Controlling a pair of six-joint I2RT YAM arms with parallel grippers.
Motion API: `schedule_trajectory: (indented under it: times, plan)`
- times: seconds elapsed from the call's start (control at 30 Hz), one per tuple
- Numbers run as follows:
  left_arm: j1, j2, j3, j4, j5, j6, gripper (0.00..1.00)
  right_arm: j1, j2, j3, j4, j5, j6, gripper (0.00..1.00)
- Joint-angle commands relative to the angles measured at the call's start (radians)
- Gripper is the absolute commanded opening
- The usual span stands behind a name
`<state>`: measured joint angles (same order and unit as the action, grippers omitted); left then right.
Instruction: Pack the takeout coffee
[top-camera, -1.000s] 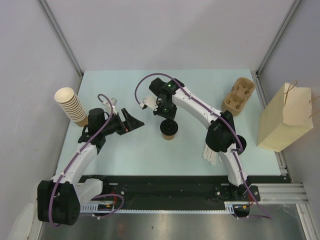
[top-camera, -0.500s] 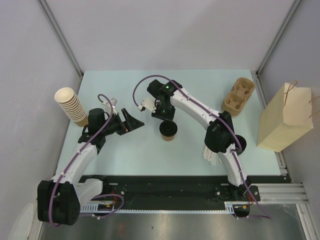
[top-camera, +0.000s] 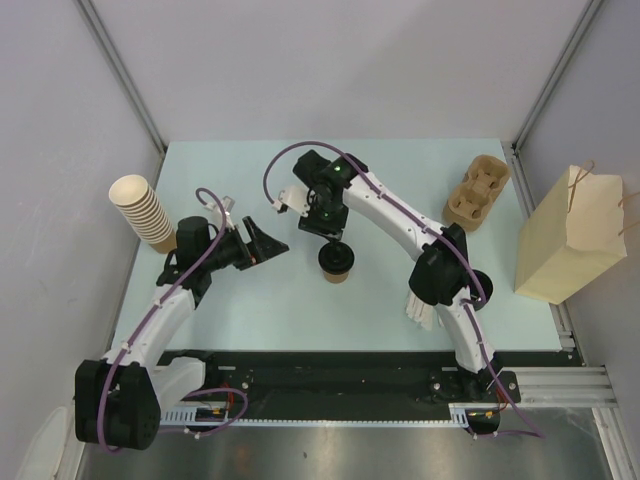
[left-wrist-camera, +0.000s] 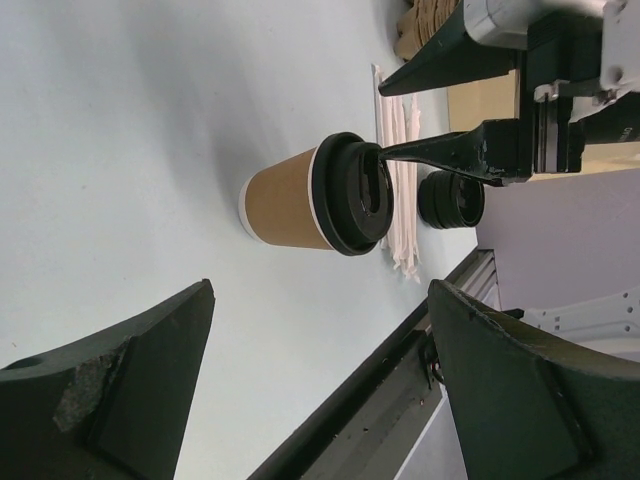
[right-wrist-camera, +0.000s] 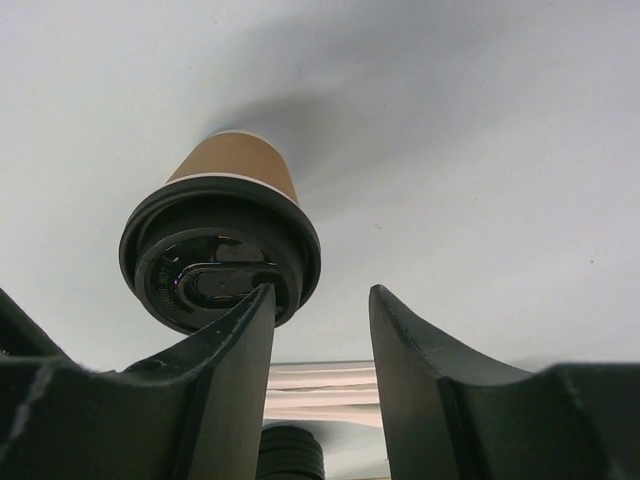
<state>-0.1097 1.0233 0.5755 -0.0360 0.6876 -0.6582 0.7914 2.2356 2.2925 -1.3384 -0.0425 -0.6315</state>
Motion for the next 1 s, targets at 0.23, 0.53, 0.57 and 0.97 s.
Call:
schedule_trajectory:
  times: [0.23, 0.53, 0.57, 0.97]
  plan:
    - [-0.002, 0.024, 0.003, 0.125, 0.118, -0.005, 0.89, -0.07, -0.122, 0.084, -0.144, -0.058, 0.044, 0.65]
    - [-0.218, 0.196, 0.207, 0.06, 0.147, 0.121, 0.44, -0.429, -0.283, -0.219, -0.013, -0.718, 0.216, 0.59]
    - [-0.246, 0.221, 0.222, 0.065, 0.167, 0.108, 0.41, -0.461, -0.29, -0.26, 0.014, -0.764, 0.226, 0.57]
    - [-0.343, 0.443, 0.323, 0.125, 0.273, 0.014, 0.0, -0.402, -0.435, -0.748, 0.638, -1.011, 0.743, 0.32]
